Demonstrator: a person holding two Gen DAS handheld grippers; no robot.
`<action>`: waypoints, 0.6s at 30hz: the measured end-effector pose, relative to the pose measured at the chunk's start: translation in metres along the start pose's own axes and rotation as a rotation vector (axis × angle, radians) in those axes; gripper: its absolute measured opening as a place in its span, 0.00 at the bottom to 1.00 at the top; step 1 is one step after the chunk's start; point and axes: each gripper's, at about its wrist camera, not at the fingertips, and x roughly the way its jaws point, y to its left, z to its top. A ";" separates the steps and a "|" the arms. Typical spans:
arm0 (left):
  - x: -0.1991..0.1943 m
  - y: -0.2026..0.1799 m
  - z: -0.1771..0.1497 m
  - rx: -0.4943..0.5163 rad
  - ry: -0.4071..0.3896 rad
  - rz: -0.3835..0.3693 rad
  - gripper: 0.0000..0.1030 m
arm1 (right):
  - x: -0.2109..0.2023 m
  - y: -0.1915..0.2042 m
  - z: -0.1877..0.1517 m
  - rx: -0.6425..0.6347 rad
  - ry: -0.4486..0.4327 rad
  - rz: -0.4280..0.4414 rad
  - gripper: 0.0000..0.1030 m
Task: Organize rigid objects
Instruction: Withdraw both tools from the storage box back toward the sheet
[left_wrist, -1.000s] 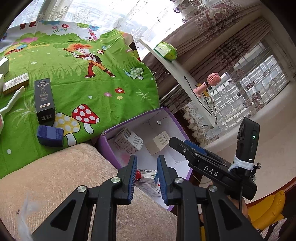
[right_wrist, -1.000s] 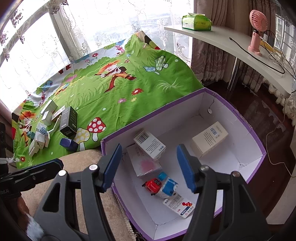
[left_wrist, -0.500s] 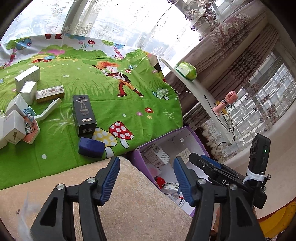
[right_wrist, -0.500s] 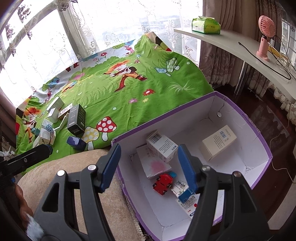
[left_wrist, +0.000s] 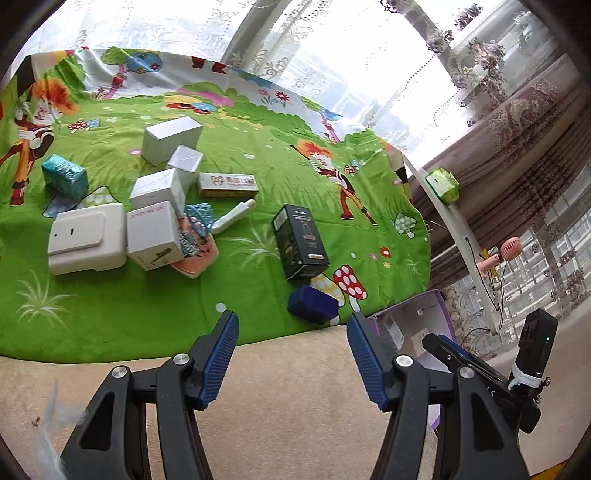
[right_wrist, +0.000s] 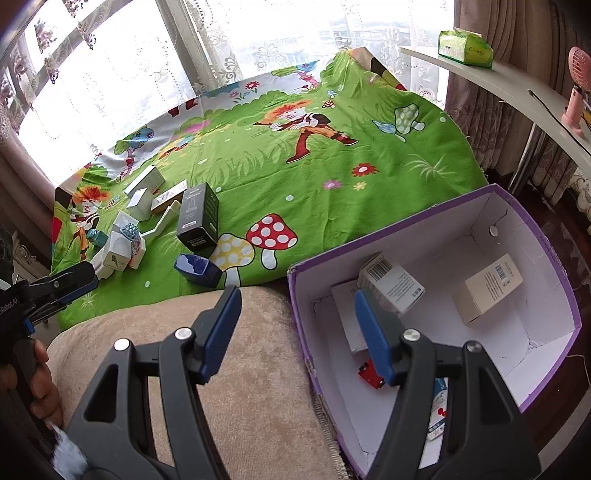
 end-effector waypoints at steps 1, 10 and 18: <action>-0.003 0.008 0.001 -0.015 -0.003 0.014 0.60 | 0.002 0.004 0.000 -0.008 0.004 0.005 0.65; -0.019 0.060 0.002 -0.115 -0.015 0.087 0.61 | 0.022 0.037 0.007 -0.091 0.034 0.026 0.66; -0.028 0.085 0.013 -0.135 -0.039 0.150 0.65 | 0.049 0.066 0.010 -0.168 0.108 0.055 0.66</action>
